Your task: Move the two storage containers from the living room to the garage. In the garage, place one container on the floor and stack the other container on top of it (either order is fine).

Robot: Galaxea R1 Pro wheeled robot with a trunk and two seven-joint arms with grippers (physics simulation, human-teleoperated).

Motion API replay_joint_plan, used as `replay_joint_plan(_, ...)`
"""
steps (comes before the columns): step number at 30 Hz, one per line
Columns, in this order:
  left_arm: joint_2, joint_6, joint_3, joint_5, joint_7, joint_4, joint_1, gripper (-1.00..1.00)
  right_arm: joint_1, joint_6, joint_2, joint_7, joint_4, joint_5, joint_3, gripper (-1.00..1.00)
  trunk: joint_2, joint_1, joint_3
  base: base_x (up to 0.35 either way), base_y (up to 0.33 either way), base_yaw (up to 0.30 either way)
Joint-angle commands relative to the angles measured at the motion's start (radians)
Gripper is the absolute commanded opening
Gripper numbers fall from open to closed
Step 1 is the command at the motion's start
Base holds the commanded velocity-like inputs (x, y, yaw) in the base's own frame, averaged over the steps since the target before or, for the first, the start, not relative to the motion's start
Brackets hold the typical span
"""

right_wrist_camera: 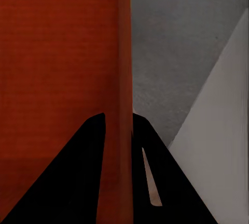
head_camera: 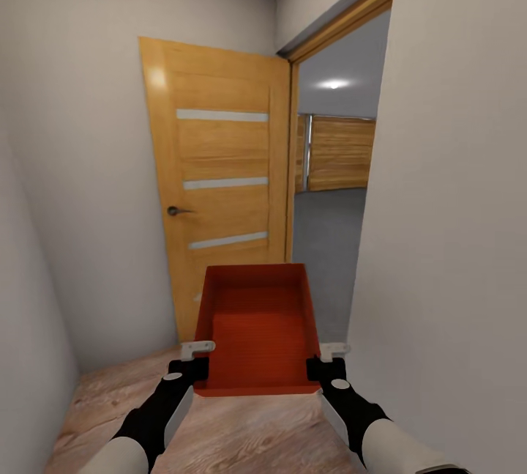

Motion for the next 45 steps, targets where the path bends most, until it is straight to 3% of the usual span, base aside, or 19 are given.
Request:
replay_joint_plan(1, 0.002, -0.034, 0.008, -0.014, 0.025, -0.005, 0.0, -1.0, -0.001, -0.004, -0.002, -0.095, 0.003, -0.009, -0.055, -1.0, -0.001, 0.001, -0.001, 0.223, 0.229, -0.287)
replay_joint_plan(20, 0.002, -0.034, 0.008, -0.014, 0.025, -0.005, 0.0, -1.0, -0.001, -0.004, 0.0, -0.094, 0.003, -0.013, -0.055, -1.0, -0.001, 0.001, -0.001, 0.226, 0.231, -0.069)
replay_joint_plan(37, 0.002, -0.035, 0.008, -0.015, 0.025, -0.01, 0.0, -1.0, -0.001, -0.004, 0.0, -0.093, 0.003, -0.013, -0.055, -1.0, -0.001, 0.001, -0.001, 0.241, 0.227, -0.236)
replay_joint_plan(45, 0.001, -0.036, 0.009, -0.015, 0.025, -0.014, 0.0, -1.0, -0.001, -0.004, 0.0, -0.093, 0.003, -0.013, -0.055, -1.0, -0.001, 0.001, -0.001, 0.06, 0.047, -0.246)
